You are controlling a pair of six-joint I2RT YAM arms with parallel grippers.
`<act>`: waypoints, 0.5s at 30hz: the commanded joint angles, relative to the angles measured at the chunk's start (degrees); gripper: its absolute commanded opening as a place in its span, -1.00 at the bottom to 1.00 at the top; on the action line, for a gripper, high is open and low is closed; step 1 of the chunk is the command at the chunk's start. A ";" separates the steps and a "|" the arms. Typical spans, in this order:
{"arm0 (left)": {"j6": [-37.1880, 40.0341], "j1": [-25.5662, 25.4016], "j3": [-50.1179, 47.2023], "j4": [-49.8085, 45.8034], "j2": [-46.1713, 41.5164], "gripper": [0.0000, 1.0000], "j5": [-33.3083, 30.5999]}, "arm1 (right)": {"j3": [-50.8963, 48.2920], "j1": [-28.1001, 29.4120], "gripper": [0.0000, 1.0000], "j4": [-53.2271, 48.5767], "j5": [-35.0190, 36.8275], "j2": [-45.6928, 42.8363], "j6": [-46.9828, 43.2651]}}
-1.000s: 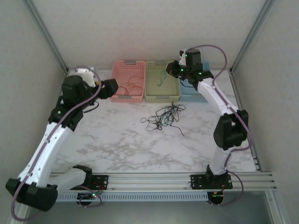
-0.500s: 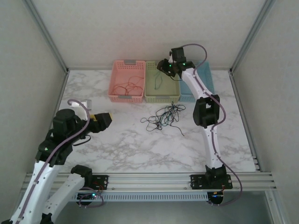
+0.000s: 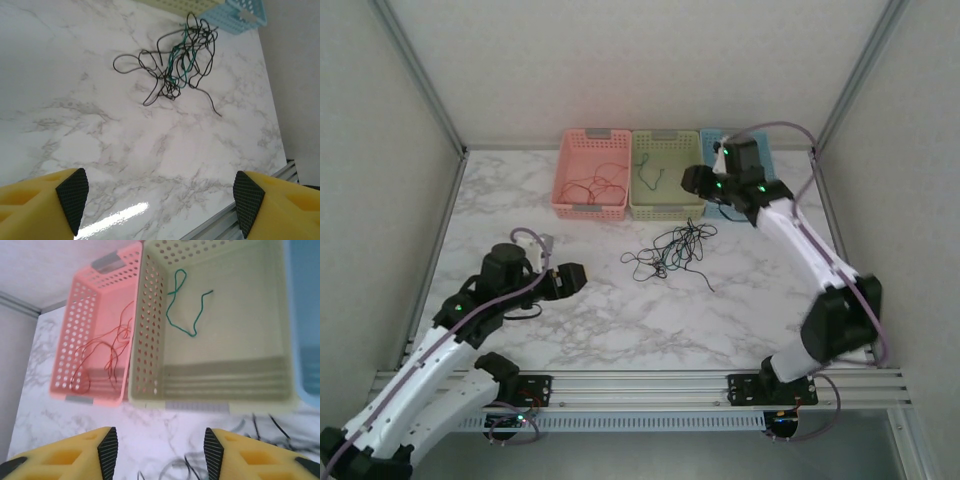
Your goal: Untangle the cables
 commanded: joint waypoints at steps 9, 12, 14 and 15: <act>-2.94 -3.85 -5.74 18.60 13.54 0.55 -1.37 | -22.65 3.31 -0.36 6.21 -5.27 -4.47 2.57; -2.67 -4.02 -5.61 20.02 15.62 0.54 -0.80 | -20.43 6.51 -0.39 6.87 -4.36 0.00 3.24; -2.28 -4.11 -5.57 19.43 15.59 0.54 -1.25 | -18.76 7.68 -0.49 6.68 -2.36 3.47 4.38; -2.10 -4.11 -5.66 18.94 15.28 0.54 -1.66 | -18.68 8.10 -0.56 7.67 -1.29 4.92 5.56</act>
